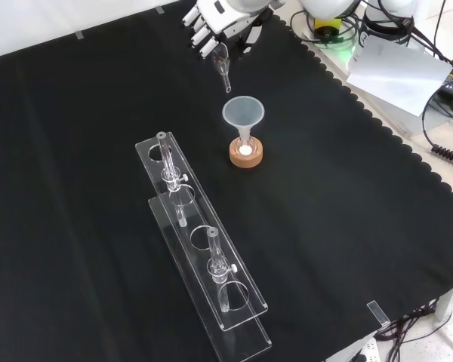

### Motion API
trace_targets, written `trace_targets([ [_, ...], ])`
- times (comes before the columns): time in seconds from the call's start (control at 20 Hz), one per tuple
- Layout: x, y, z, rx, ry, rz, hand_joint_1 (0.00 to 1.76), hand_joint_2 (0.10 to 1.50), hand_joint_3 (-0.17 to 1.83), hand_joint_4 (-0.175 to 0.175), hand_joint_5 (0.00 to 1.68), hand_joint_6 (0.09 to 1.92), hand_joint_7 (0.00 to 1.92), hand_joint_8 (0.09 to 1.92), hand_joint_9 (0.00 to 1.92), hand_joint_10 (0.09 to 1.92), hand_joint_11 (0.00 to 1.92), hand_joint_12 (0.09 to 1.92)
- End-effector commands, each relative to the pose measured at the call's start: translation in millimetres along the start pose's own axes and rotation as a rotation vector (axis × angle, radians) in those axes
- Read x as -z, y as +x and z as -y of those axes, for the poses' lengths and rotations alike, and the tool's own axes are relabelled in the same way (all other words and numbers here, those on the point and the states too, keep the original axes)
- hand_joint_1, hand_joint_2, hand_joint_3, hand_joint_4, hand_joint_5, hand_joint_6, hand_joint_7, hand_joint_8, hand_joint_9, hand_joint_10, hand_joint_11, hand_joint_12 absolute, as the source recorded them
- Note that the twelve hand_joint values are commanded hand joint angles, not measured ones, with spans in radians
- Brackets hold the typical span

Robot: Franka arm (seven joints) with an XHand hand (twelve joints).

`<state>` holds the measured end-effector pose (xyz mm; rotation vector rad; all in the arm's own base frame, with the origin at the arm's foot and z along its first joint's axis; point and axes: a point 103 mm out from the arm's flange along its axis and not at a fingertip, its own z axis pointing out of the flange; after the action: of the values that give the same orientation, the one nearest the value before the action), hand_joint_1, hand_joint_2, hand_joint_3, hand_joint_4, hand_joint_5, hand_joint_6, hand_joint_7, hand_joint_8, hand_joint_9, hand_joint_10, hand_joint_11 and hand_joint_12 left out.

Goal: Put the weighing funnel back on the table.

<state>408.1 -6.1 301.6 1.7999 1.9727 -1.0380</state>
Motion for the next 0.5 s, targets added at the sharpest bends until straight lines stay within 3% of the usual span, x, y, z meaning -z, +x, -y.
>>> trace_targets([
  [0.05, -16, -5, -10, 0.011, 0.008, -0.082, 1.06, 0.7, 0.77, 0.175, 1.07, 1.08, 0.73, 0.62, 1.11, 0.39, 0.78, 1.08],
  [0.5, -43, -11, -27, 0.0, 0.025, -0.233, 1.06, 0.7, 0.77, 0.175, 1.07, 1.08, 0.73, 0.62, 1.11, 0.39, 0.78, 1.08],
])
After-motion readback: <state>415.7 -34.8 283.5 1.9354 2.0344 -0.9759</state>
